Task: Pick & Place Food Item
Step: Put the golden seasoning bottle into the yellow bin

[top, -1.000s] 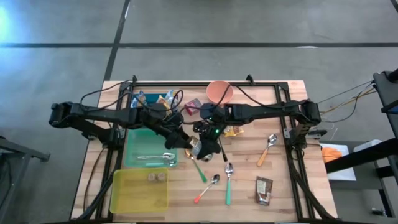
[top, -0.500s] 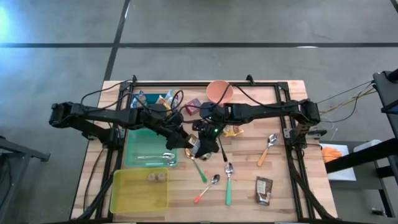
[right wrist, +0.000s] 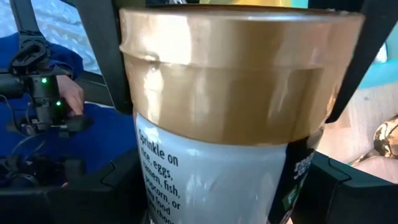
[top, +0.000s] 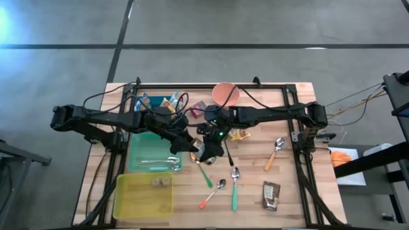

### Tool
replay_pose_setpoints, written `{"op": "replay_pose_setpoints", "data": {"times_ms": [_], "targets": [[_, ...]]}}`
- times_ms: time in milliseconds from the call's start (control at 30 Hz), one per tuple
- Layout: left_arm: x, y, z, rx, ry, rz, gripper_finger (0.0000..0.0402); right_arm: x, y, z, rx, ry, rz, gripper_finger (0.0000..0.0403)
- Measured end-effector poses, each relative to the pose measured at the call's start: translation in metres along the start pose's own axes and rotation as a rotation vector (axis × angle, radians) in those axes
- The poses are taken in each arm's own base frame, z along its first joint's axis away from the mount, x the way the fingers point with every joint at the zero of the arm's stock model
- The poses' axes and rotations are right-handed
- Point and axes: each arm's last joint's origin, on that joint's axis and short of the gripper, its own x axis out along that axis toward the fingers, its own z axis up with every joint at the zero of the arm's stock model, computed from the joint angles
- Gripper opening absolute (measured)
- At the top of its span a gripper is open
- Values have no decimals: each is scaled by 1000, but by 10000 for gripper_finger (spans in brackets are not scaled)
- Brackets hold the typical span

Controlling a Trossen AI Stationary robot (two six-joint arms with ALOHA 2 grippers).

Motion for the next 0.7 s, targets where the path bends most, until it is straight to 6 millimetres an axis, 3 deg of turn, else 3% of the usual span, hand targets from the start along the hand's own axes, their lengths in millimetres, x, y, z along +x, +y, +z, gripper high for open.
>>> {"op": "replay_pose_setpoints", "data": {"times_ms": [100,300,700], "targets": [[0,0,0,-8,6,-4,275,0,0,0,1,-1,0,272],[0,2,-1,-74,12,14,275,0,-1,1,15,-9,-6,383],[-1,1,-4,-103,99,-38,275,-5,-3,1,38,-4,-14,343]]}}
